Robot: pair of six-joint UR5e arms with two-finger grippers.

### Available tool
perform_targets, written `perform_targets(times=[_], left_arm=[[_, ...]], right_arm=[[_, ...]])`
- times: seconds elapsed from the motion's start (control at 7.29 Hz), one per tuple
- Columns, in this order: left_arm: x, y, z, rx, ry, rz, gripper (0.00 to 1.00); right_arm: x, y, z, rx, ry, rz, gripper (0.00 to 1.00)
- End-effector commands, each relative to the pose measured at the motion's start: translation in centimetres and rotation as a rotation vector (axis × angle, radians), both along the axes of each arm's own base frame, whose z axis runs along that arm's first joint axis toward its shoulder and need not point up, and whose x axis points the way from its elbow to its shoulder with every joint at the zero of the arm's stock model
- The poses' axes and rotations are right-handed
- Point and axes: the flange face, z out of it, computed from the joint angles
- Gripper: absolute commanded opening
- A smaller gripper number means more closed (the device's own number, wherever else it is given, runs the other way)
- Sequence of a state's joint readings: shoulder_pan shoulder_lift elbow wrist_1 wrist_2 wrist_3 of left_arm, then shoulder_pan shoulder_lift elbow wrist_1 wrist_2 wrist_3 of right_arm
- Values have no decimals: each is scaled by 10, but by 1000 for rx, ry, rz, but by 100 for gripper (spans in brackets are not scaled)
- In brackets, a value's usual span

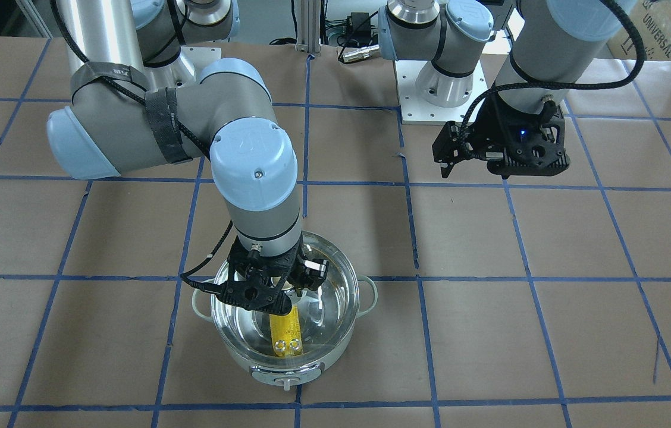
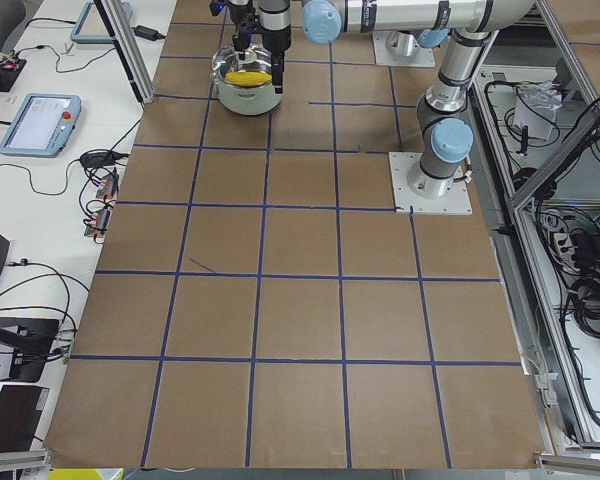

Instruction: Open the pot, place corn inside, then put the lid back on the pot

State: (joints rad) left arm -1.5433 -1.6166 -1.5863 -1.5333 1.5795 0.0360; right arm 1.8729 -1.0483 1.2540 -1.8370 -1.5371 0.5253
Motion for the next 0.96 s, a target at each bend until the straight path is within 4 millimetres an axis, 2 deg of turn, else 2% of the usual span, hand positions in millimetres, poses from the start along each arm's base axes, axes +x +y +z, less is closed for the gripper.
perform_targets(times=[0.0,0.55,0.69,0.82], left_arm=[[1,-7,1,-4,-7,-1,100],[-2,-2,1,-4,-10,8,100],[-4,-4,-2,4,-4,7,100],[-5,1,-1,2,-7,4,100]], right_arm=[[-2,2,-3,6,2,5,25],[-2,2,-6,16,5,5,28],[-2,3,-7,18,6,5,39],[-3,2,-9,23,9,4,58]])
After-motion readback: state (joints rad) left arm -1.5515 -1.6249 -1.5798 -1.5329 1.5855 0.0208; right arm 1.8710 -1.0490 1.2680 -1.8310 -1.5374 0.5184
